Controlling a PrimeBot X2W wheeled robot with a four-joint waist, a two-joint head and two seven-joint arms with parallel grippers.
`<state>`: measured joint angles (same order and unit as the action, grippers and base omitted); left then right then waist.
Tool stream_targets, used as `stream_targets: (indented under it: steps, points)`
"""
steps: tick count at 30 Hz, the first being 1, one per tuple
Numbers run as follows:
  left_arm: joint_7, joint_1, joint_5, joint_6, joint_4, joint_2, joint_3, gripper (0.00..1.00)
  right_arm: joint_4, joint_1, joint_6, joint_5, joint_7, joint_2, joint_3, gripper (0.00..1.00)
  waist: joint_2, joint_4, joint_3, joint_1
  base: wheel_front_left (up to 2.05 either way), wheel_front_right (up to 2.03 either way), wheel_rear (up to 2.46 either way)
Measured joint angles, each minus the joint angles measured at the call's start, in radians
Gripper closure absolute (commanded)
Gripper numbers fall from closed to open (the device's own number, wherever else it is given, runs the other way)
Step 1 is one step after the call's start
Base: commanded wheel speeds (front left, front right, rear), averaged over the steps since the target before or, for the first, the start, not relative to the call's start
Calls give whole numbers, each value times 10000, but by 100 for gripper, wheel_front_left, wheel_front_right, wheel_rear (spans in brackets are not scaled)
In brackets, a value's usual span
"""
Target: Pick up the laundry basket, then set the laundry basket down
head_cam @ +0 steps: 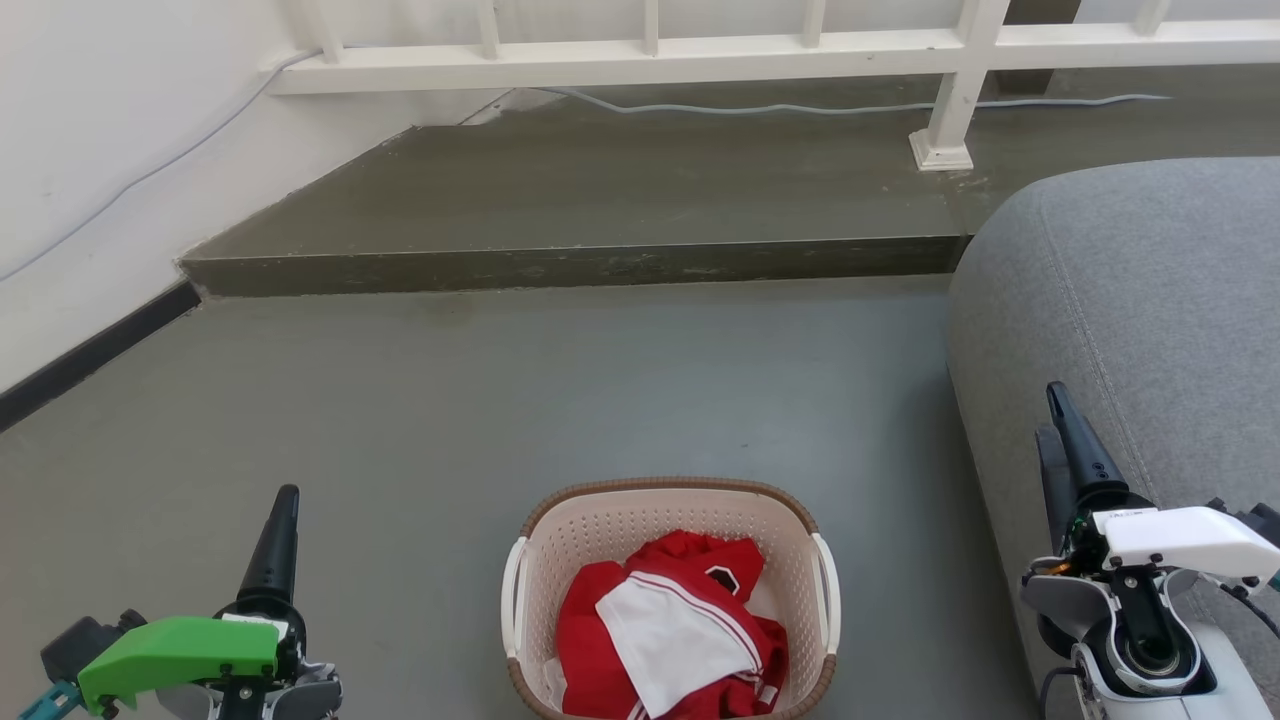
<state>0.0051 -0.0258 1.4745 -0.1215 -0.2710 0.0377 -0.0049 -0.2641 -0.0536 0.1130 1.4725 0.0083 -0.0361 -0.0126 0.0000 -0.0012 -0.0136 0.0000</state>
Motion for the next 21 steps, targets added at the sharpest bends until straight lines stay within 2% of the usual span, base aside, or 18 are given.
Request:
stream_targets:
  steps: [13, 21]
  points:
    - [-433, -105, -1628, 0, 219, 299, -546, 0, 261, -219, 6, -1728, -445, -454, 886, 0, 0, -29, -19, 0, 0, 0, 0]
    - [-723, -245, -3271, -2, 470, 445, -566, 0, 345, -250, 6, -2828, -755, -560, 970, 0, 0, -52, -51, 0, 0, 0, 0]
